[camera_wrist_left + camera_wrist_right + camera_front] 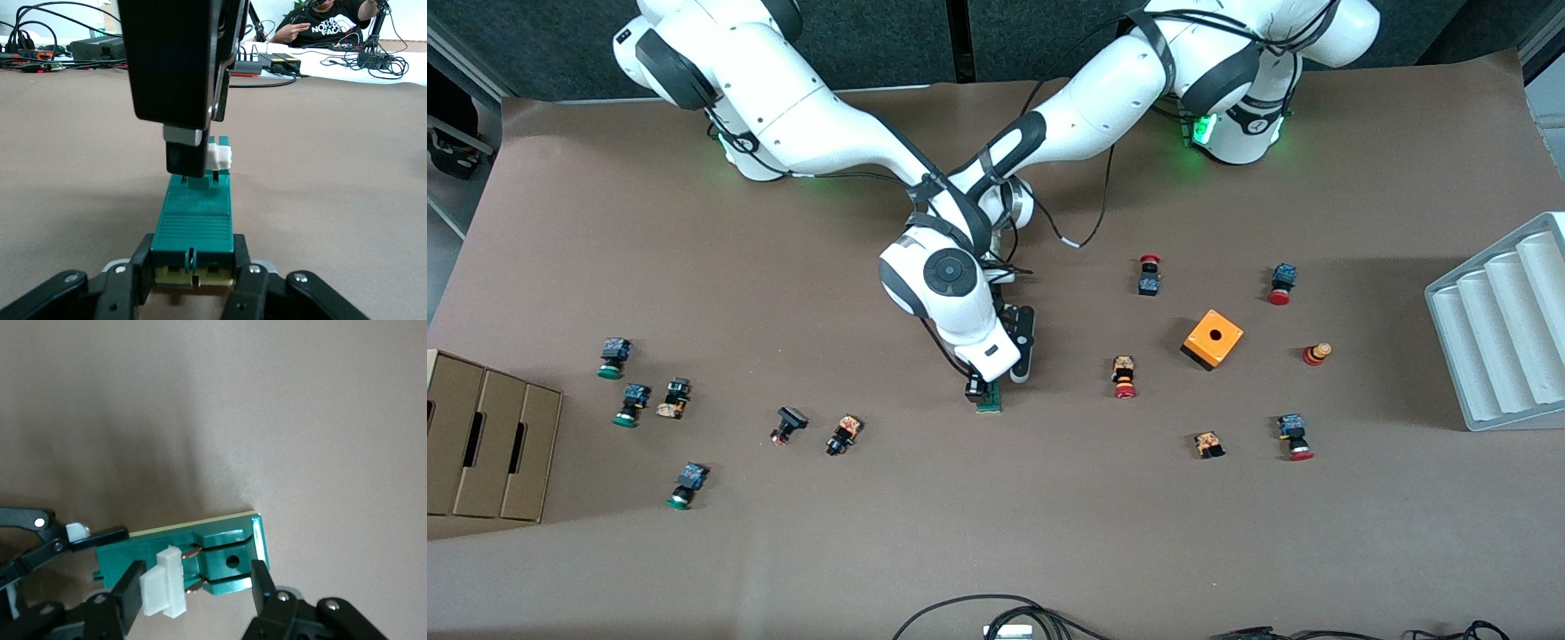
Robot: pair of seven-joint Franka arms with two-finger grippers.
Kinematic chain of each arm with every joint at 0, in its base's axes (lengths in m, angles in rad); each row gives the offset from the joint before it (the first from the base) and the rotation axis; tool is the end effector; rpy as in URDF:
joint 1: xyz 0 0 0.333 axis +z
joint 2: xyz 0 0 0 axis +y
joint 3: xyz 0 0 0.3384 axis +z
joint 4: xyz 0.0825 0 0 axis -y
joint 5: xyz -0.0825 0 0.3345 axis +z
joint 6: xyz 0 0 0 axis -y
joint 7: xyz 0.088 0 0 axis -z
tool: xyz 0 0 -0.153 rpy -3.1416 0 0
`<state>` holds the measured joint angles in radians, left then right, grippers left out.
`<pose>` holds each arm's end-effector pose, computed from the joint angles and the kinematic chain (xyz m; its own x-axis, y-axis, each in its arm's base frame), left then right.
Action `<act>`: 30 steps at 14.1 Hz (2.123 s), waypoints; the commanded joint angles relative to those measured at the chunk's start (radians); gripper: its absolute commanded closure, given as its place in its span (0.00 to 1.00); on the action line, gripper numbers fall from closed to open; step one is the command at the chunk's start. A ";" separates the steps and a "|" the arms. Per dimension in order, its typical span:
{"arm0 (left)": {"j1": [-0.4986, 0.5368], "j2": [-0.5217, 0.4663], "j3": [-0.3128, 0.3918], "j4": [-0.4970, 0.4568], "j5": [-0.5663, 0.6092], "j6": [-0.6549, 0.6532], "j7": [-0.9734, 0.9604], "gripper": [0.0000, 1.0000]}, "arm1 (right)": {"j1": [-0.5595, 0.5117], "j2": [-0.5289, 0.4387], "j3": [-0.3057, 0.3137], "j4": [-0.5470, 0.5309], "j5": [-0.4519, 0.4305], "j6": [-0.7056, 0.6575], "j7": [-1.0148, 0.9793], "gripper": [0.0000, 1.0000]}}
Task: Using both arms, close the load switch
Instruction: 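Close the right gripper on the white lever of the switch, then push the white lever down into the switch with the right gripper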
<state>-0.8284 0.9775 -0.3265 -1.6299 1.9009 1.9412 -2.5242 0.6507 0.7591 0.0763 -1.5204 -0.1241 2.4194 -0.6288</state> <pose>0.3944 -0.5490 0.1046 0.3724 0.0643 0.9258 0.0674 -0.9968 0.0421 0.5389 0.4611 0.2286 0.1459 0.9852 0.0895 0.9808 -0.1559 0.1169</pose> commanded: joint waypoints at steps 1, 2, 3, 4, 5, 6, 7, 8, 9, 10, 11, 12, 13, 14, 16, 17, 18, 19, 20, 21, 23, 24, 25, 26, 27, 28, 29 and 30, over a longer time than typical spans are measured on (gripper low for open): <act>-0.011 0.012 0.010 0.018 0.012 0.009 -0.027 0.62 | 0.000 -0.003 -0.009 0.009 -0.014 0.012 0.003 0.33; -0.011 0.012 0.010 0.015 0.012 0.007 -0.027 0.62 | 0.001 -0.004 -0.009 0.008 -0.014 0.012 0.004 0.37; -0.012 0.012 0.010 0.013 0.012 0.007 -0.027 0.62 | 0.004 -0.004 -0.009 0.008 -0.015 0.013 0.004 0.39; -0.012 0.012 0.010 0.015 0.012 0.007 -0.027 0.61 | 0.006 -0.004 -0.009 0.009 -0.022 0.013 0.006 0.40; -0.012 0.012 0.010 0.016 0.012 0.007 -0.027 0.61 | 0.004 -0.004 -0.009 0.008 -0.022 0.013 0.007 0.41; -0.012 0.013 0.010 0.016 0.012 0.007 -0.027 0.61 | 0.006 -0.004 -0.009 0.009 -0.022 0.015 0.009 0.43; -0.012 0.013 0.010 0.015 0.012 0.007 -0.027 0.61 | 0.004 -0.006 -0.009 0.008 -0.020 0.015 0.011 0.45; -0.012 0.013 0.010 0.015 0.012 0.007 -0.027 0.61 | 0.004 -0.010 -0.009 0.009 -0.020 0.015 0.012 0.50; -0.012 0.013 0.010 0.016 0.012 0.007 -0.027 0.61 | 0.004 -0.011 -0.007 0.009 -0.019 0.017 0.014 0.51; -0.012 0.013 0.010 0.016 0.012 0.007 -0.027 0.61 | 0.004 -0.012 -0.007 0.009 -0.020 0.021 0.032 0.52; -0.012 0.013 0.010 0.016 0.012 0.007 -0.027 0.61 | 0.004 -0.014 -0.006 0.008 -0.022 0.027 0.058 0.52; -0.012 0.012 0.010 0.016 0.012 0.007 -0.027 0.61 | 0.004 -0.014 -0.006 0.009 -0.022 0.029 0.069 0.52; -0.012 0.013 0.010 0.018 0.012 0.007 -0.027 0.61 | 0.004 -0.015 -0.006 0.011 -0.022 0.029 0.073 0.52; -0.012 0.013 0.010 0.018 0.012 0.008 -0.027 0.61 | 0.006 -0.015 -0.006 0.011 -0.022 0.029 0.080 0.52; -0.012 0.013 0.010 0.018 0.012 0.009 -0.027 0.61 | 0.004 -0.015 -0.006 0.011 -0.022 0.029 0.081 0.52; -0.012 0.013 0.010 0.018 0.012 0.009 -0.027 0.61 | 0.006 -0.015 -0.006 0.011 -0.022 0.029 0.081 0.52; -0.012 0.013 0.010 0.018 0.012 0.009 -0.027 0.61 | 0.004 -0.015 -0.006 0.011 -0.025 0.029 0.081 0.53; -0.012 0.013 0.010 0.018 0.012 0.009 -0.027 0.61 | 0.004 -0.015 -0.007 0.011 -0.025 0.029 0.081 0.55; -0.012 0.013 0.010 0.018 0.012 0.009 -0.027 0.61 | 0.004 -0.015 -0.007 0.011 -0.028 0.029 0.080 0.61; -0.012 0.013 0.010 0.018 0.012 0.009 -0.027 0.61 | 0.004 -0.015 -0.007 0.011 -0.038 0.029 0.080 0.63; -0.012 0.013 0.010 0.018 0.012 0.009 -0.027 0.61 | 0.004 -0.015 -0.007 0.013 -0.046 0.029 0.081 0.64; -0.012 0.013 0.010 0.018 0.012 0.009 -0.027 0.61 | 0.004 -0.015 -0.007 0.013 -0.046 0.029 0.081 0.65; -0.012 0.013 0.010 0.018 0.012 0.009 -0.025 0.61 | 0.004 -0.015 -0.007 0.014 -0.046 0.029 0.081 0.67; -0.012 0.013 0.010 0.018 0.012 0.009 -0.027 0.61 | 0.004 -0.015 -0.007 0.016 -0.046 0.029 0.081 0.70; -0.012 0.013 0.010 0.018 0.012 0.009 -0.027 0.61 | 0.004 -0.017 -0.007 0.017 -0.046 0.029 0.081 0.72; -0.012 0.013 0.010 0.018 0.012 0.009 -0.027 0.61 | 0.004 -0.017 -0.006 0.019 -0.045 0.029 0.083 0.73; -0.012 0.013 0.010 0.018 0.012 0.009 -0.027 0.61 | 0.004 -0.015 -0.006 0.019 -0.045 0.029 0.084 0.74; -0.012 0.013 0.010 0.018 0.012 0.009 -0.027 0.61 | 0.003 -0.015 -0.006 0.019 -0.043 0.029 0.087 0.74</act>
<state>-0.8284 0.9775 -0.3265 -1.6300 1.9009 1.9412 -2.5245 0.6511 0.7495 0.0766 -1.5081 -0.1351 2.4369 -0.5707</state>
